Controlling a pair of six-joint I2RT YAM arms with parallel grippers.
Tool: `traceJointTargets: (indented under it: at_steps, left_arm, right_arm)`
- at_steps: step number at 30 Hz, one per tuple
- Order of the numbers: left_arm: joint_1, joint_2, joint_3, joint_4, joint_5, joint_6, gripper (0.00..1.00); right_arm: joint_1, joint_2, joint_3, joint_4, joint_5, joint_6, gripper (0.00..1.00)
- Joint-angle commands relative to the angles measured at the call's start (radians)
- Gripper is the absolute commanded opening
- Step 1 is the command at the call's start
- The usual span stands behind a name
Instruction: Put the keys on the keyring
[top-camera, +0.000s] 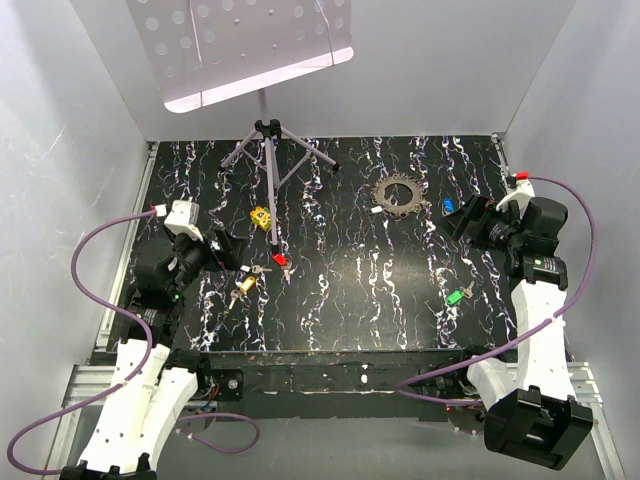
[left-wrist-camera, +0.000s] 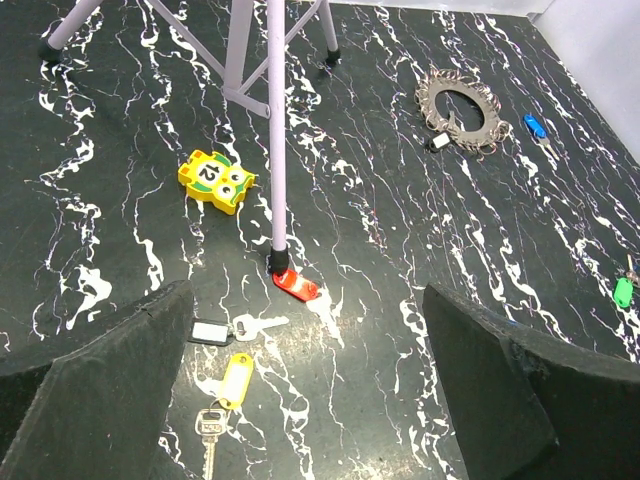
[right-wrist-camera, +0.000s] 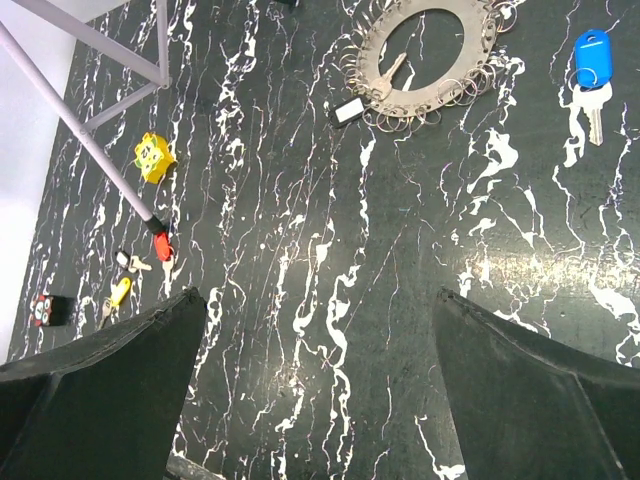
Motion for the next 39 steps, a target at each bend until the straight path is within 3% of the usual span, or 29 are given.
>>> traceJointTargets:
  at_steps: [1, 10, 15, 17, 21, 24, 31, 39]
  left_arm:
    - [0.003, -0.003, 0.019, -0.013, 0.021, -0.004, 1.0]
    - [0.003, 0.001, 0.016, -0.007, 0.037, -0.004, 1.0]
    - [0.005, 0.01, 0.012, 0.006, 0.073, -0.014, 1.0]
    - [0.003, 0.021, 0.01, 0.026, 0.135, -0.034, 1.0]
    - [0.003, 0.056, -0.016, 0.114, 0.302, -0.121, 0.99]
    - [0.003, 0.098, -0.019, 0.129, 0.345, -0.213, 1.0]
    - [-0.003, 0.152, -0.03, 0.017, 0.253, -0.385, 1.0]
    - [-0.147, 0.271, -0.007, -0.102, -0.036, -0.374, 1.0]
  right_arm:
    - [-0.004, -0.018, 0.0, 0.035, -0.012, 0.007, 1.0]
    - [-0.004, -0.018, -0.027, 0.052, -0.19, -0.12, 1.0]
    - [-0.001, -0.009, -0.027, -0.005, -0.419, -0.374, 1.0]
    - [0.012, -0.011, -0.009, -0.086, -0.492, -0.502, 1.0]
    - [0.023, -0.031, -0.041, -0.08, -0.517, -0.527, 1.0]
    - [0.023, -0.029, -0.059, -0.094, -0.546, -0.557, 1.0]
    - [0.023, -0.017, -0.076, -0.1, -0.544, -0.58, 1.0]
    - [0.023, -0.011, -0.075, -0.098, -0.498, -0.58, 1.0]
